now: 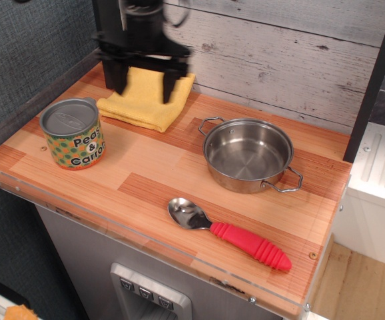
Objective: Put the can near the edge and the top of the spoon.
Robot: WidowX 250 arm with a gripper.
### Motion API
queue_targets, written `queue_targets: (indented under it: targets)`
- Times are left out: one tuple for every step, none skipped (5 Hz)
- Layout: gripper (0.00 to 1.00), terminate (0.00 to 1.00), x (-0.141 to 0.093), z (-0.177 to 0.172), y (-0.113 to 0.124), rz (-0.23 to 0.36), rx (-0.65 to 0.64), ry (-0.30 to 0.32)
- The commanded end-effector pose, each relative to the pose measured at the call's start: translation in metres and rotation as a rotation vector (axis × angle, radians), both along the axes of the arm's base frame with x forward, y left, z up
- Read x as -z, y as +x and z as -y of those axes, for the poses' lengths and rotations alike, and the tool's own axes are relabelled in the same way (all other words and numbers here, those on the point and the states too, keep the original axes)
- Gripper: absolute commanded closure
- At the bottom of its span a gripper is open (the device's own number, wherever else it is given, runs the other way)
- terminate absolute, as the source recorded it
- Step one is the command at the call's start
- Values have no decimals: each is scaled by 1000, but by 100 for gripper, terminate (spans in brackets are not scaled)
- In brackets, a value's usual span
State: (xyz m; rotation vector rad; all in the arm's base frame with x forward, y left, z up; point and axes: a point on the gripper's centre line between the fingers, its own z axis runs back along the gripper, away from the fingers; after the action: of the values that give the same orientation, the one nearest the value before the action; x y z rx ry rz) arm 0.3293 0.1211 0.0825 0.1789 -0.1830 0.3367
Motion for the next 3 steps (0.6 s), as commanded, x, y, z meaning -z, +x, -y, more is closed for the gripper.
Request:
queue_targets:
  targets:
    - [0, 0, -4, -55, -7, 96, -83, 65]
    - [0, 0, -1, -66, -10, 140, -120, 110]
    - [0, 0, 1, -70, -13, 152, -173, 123]
